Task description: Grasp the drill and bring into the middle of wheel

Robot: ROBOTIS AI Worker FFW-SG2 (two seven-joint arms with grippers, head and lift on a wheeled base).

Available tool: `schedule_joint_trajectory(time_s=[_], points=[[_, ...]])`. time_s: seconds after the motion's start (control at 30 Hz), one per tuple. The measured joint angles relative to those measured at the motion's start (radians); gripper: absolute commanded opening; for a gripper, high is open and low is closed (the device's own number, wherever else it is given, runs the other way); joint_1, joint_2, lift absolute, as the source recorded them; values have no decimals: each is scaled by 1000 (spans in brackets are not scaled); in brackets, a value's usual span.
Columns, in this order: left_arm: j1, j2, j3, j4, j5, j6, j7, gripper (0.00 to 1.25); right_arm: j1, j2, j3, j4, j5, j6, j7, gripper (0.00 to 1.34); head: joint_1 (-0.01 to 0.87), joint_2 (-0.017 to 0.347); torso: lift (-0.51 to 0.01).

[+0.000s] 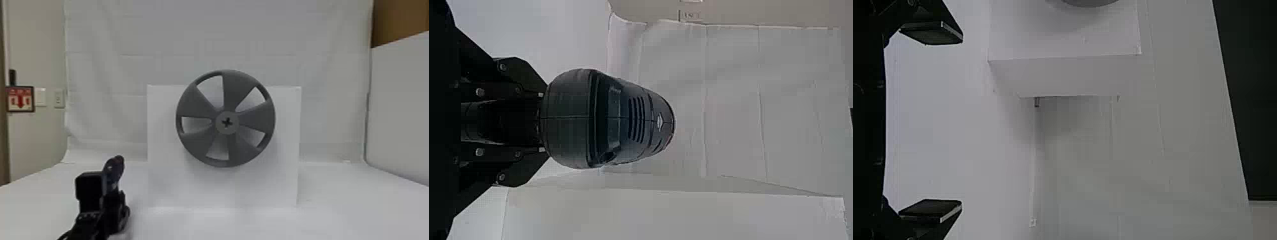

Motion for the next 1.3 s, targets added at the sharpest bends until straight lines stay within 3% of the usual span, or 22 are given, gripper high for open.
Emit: schedule_joint_trajectory(time_s=[0.2,0.47,0.93,1.3], points=[[26,21,16,-60,-31,26,-51,58,0,2,-6,0,2,0,0,1204,54,31,-403],[70,49,46,-252,-2,170,-86,58,3,-2,-24,0,-7,0,0,1203,54,31,-403],[92,79,-2,-610,92,458,-41,58,3,-16,-38,0,-14,4,0,1203,54,31,-403],[82,104,-62,-774,182,524,-16,58,4,-21,-44,-2,-15,9,0,1203,54,31,-403]])
